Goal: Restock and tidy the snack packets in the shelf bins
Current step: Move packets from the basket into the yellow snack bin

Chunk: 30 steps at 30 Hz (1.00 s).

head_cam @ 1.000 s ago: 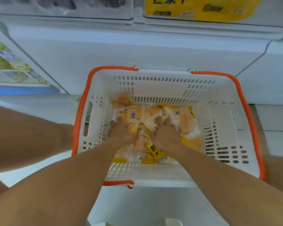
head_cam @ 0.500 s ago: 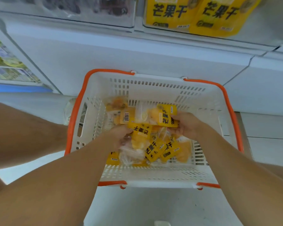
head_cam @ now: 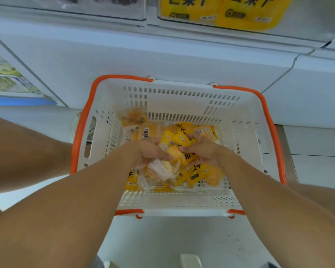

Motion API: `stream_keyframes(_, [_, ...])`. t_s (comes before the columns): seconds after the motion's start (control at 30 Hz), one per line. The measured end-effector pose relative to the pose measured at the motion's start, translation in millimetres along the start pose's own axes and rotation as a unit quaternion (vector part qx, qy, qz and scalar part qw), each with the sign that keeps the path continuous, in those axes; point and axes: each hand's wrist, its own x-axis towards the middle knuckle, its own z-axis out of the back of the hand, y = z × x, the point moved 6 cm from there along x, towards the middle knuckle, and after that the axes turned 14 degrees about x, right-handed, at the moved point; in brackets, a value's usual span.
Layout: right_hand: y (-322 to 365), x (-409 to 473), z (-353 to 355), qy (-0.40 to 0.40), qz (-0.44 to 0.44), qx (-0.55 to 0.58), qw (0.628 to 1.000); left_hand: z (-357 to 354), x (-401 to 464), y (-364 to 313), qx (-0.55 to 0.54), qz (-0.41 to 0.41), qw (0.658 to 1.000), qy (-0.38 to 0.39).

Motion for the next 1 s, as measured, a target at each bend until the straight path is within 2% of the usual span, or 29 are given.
stream_keyframes(0.07, [-16,4,4,0.008,-0.029,0.002,1.0,7,7,8,0.018,0.011,0.997,-0.073])
stream_keyframes(0.17, [-32,12,13,-0.02,-0.024,0.081,0.996,26,12,20,-0.087,0.018,0.975,-0.202])
stream_keyframes(0.2, [-36,14,13,-0.018,-0.02,0.127,0.992,28,13,22,-0.14,0.015,0.967,-0.21])
stream_keyframes(0.27, [-38,16,4,0.001,-0.01,0.212,0.977,24,8,18,-0.224,0.016,0.96,-0.17])
stream_keyframes(0.33, [-38,17,-11,0.023,-0.02,0.231,0.973,13,4,19,-0.25,0.033,0.959,-0.125])
stream_keyframes(0.37, [-37,17,-18,0.028,-0.031,0.188,0.981,11,6,24,-0.236,0.043,0.961,-0.14])
stream_keyframes(0.43, [-35,20,-29,0.001,-0.053,0.038,0.998,20,6,36,-0.173,0.054,0.954,-0.241])
stream_keyframes(0.5, [-25,23,-22,-0.118,-0.007,-0.093,0.989,33,3,41,-0.109,0.048,0.937,-0.328])
stream_keyframes(0.53, [-12,23,-13,-0.201,0.058,-0.159,0.965,39,0,39,-0.066,0.036,0.93,-0.36])
stream_keyframes(0.57, [2,22,-6,-0.263,0.14,-0.241,0.924,45,-3,33,-0.015,0.021,0.923,-0.383])
stream_keyframes(0.6, [15,22,-5,-0.28,0.204,-0.332,0.877,50,-8,25,0.037,0.002,0.917,-0.397])
stream_keyframes(0.63, [23,25,-9,-0.251,0.228,-0.422,0.841,53,-12,15,0.084,-0.017,0.911,-0.404])
stream_keyframes(0.67, [25,35,-13,-0.187,0.219,-0.491,0.822,55,-16,5,0.132,-0.034,0.903,-0.407])
stream_keyframes(0.7, [26,42,-17,-0.131,0.198,-0.53,0.814,58,-19,-2,0.174,-0.042,0.896,-0.407])
stream_keyframes(0.77, [28,55,-26,-0.076,0.171,-0.566,0.803,64,-26,-10,0.227,-0.036,0.883,-0.41])
stream_keyframes(0.83, [29,62,-32,-0.087,0.174,-0.594,0.78,74,-30,-5,0.236,-0.006,0.875,-0.422])
stream_keyframes(0.93, [32,54,-38,-0.154,0.147,-0.655,0.725,83,-33,15,0.18,0.052,0.885,-0.426])
stream_keyframes(1.0, [33,39,-38,-0.196,0.134,-0.663,0.71,81,-31,21,0.154,0.068,0.889,-0.427])
